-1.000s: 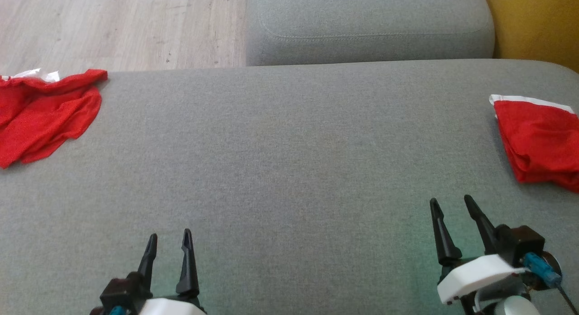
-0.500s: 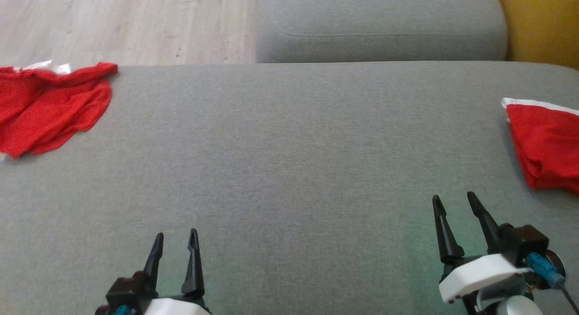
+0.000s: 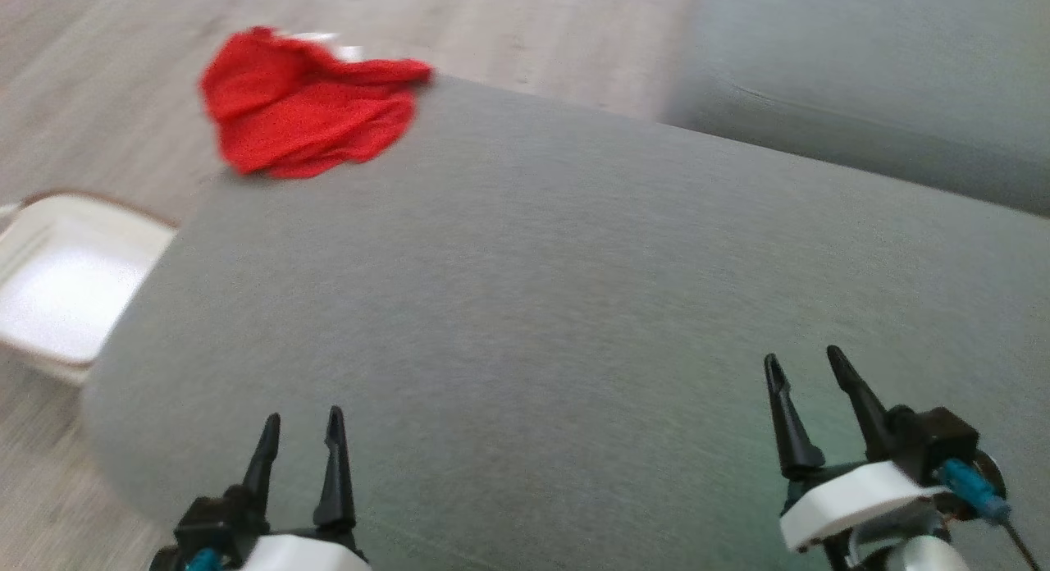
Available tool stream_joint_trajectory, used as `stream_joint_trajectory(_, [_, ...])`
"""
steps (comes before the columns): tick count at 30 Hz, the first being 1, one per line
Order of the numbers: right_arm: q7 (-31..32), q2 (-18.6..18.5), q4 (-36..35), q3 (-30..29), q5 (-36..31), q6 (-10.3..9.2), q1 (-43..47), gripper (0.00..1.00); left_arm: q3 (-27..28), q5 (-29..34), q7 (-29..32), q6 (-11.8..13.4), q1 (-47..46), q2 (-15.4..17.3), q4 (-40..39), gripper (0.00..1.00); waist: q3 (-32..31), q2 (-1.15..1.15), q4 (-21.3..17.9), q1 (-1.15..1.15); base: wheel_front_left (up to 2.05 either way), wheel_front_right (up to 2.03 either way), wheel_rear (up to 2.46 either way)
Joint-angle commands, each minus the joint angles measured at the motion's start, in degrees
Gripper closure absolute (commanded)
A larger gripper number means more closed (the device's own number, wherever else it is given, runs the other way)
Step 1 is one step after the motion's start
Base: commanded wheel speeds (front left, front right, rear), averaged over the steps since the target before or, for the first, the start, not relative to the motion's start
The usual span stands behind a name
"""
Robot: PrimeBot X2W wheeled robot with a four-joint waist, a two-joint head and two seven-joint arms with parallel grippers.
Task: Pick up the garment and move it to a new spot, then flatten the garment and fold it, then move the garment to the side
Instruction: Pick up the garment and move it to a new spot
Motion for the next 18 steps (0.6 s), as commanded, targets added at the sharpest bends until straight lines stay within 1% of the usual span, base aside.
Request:
stream_joint_trajectory(1, [-0.1, -0.3, -2.1, 2.7, 0.4, -0.04, -1.8, 0.00, 3.1, -0.2, -0.2, 0.7, -1.6, 1.1, -2.4, 0.00, -0.2, 0.00, 7.9, 0.00, 0.00, 0.00, 0.00])
stream_joint_trajectory(7, [0.9, -0.3, -1.3, 7.3, -0.1, -0.04, -4.9, 0.00, 5.7, -0.6, -1.1, 2.4, 1.0, 0.9, -5.2, 0.00, 1.2, 0.00, 8.8, 0.00, 0.00, 0.00, 0.00])
stream_joint_trajectory(14, [1.0, -0.3, -1.1, 8.0, -0.7, -0.04, -6.0, 0.00, 6.4, -0.2, -1.5, 2.7, 2.3, 0.6, -7.1, 0.00, 2.4, 0.00, 9.1, 0.00, 0.00, 0.00, 0.00])
stream_joint_trajectory(18, [0.8, -0.3, -2.7, 6.6, -1.6, -0.04, -6.5, 0.00, 7.3, -0.1, -1.6, 2.6, 1.2, 0.7, -8.5, 0.00, 3.9, 0.00, 9.1, 0.00, 0.00, 0.00, 0.00])
